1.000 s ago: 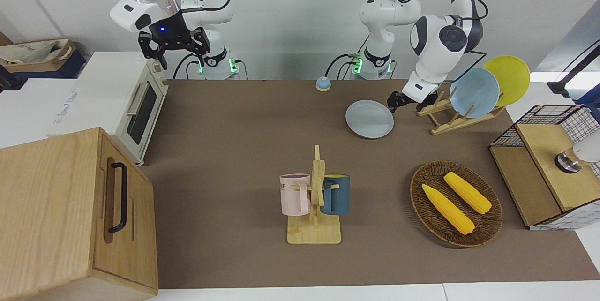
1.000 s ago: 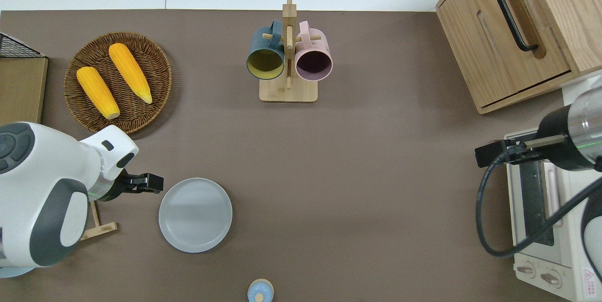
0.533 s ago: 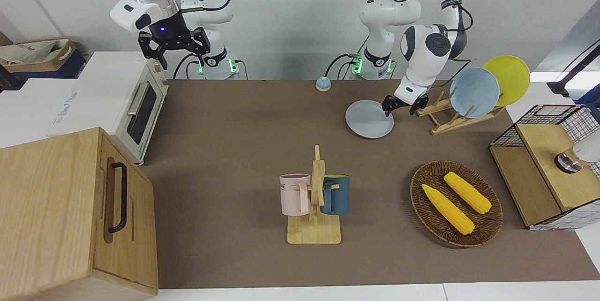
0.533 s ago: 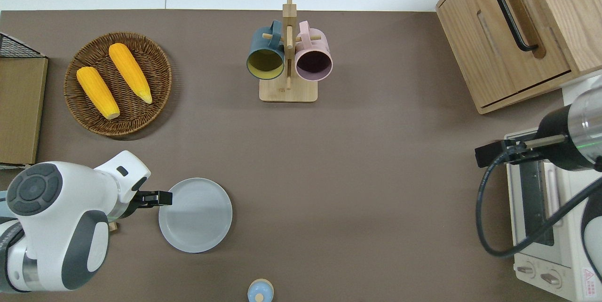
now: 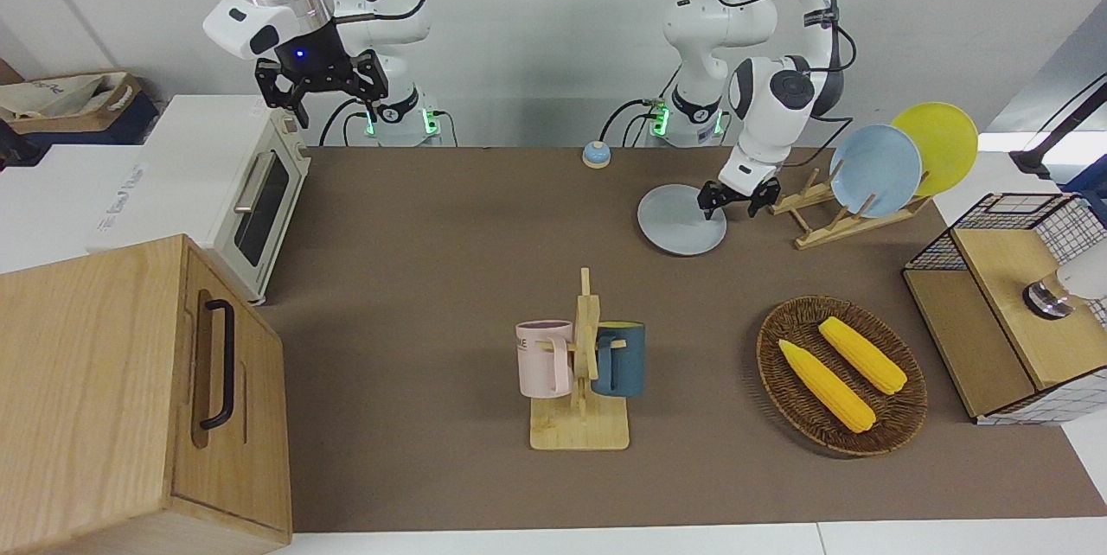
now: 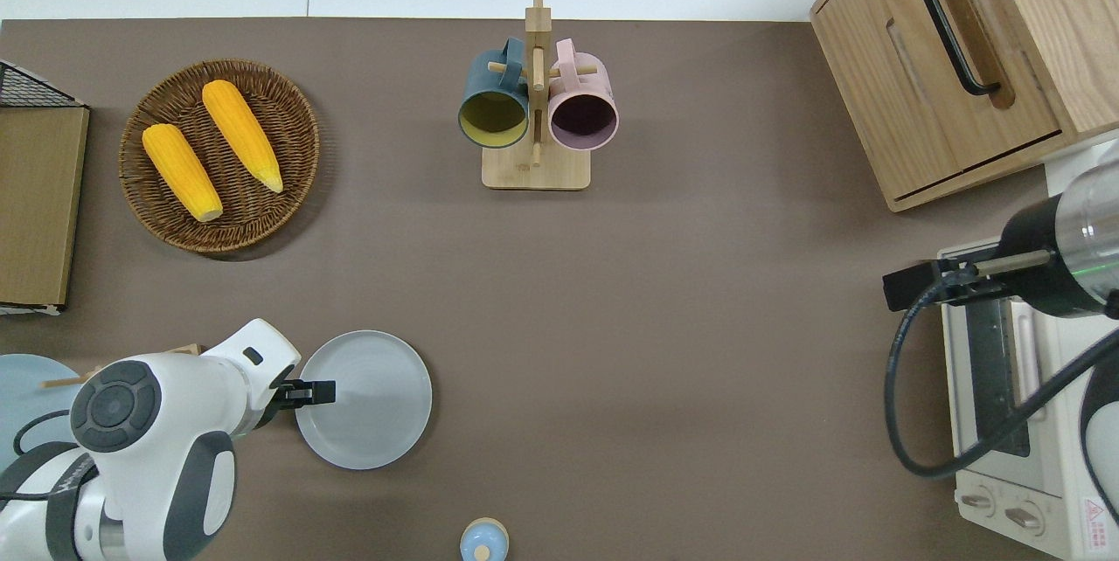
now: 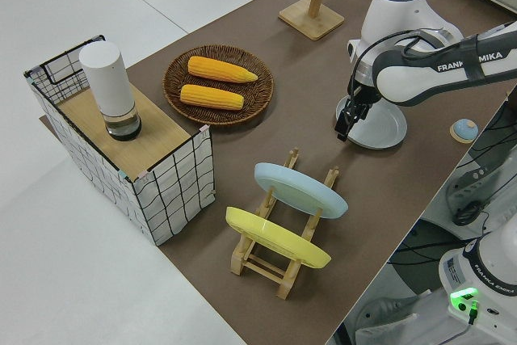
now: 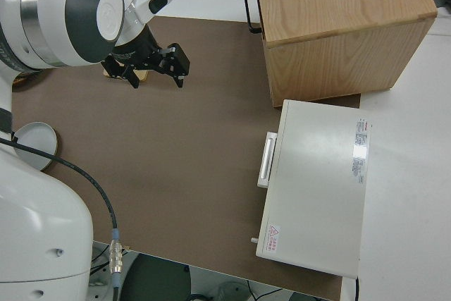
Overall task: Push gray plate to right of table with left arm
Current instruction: 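Lower the left gripper against the gray plate's edge nearest the arm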
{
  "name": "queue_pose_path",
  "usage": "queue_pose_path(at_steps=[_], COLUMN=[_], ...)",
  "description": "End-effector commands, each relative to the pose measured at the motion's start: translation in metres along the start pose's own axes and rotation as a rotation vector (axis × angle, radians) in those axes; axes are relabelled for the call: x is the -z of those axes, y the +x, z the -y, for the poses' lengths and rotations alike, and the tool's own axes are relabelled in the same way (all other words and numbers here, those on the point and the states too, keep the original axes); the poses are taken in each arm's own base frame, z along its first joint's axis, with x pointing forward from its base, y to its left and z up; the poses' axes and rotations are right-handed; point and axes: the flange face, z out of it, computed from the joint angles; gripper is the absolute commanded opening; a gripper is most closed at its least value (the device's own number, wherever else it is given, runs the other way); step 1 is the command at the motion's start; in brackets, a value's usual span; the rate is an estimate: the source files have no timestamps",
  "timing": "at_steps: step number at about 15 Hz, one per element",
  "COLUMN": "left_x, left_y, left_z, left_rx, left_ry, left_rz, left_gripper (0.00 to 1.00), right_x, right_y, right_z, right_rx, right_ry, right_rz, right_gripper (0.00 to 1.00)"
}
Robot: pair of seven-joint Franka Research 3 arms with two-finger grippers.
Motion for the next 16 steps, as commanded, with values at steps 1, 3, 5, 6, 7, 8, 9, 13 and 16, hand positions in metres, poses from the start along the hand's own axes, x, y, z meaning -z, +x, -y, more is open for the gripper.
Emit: queue_pose_path(at_steps=[1,3,5,6,7,8,9,13,16], left_x=[-0.009,-0.015,-0.017,-0.017,-0.021,-0.024,-0.024,-0.025,-0.028], left_y=[-0.01,-0.009,-0.009,-0.009,-0.01,-0.01,-0.01,-0.009,-0.01], left_z=[-0.003,-0.005,-0.007,-0.009,-0.012,-0.015,-0.017,-0.019,-0.019], left_rx=[0.009,0.013,0.027,0.032,0.033,0.032,0.035,0.047,0.046], left_ry=[-0.003,-0.003,-0.003,-0.003,-0.001,0.0,0.0,-0.001,0.0], left_rz=[-0.034,-0.034,-0.034,-0.032,-0.023,-0.019,-0.025,-0.026,-0.019], left_gripper=[0.99,0.95,0.79,0.7,0.61,0.55,0.49,0.16,0.0], right_x=[0.004,0.004,0.004,0.004,0.004,0.004,0.004,0.004,0.004], right_y=[-0.004,-0.004,-0.004,-0.004,-0.004,-0.004,-0.004,-0.004,-0.004], right_z=[-0.001,-0.001,-0.001,-0.001,-0.001,-0.001,-0.001,-0.001,-0.001], right_rx=[-0.003,-0.003,-0.003,-0.005,-0.003,-0.003,-0.003,-0.003,-0.003], right_ry=[0.009,0.009,0.009,0.009,0.009,0.009,0.009,0.009,0.009], right_rz=[0.002,0.002,0.002,0.002,0.002,0.002,0.002,0.002,0.002], right_gripper=[0.983,0.983,0.983,0.983,0.983,0.983,0.983,0.983,0.983])
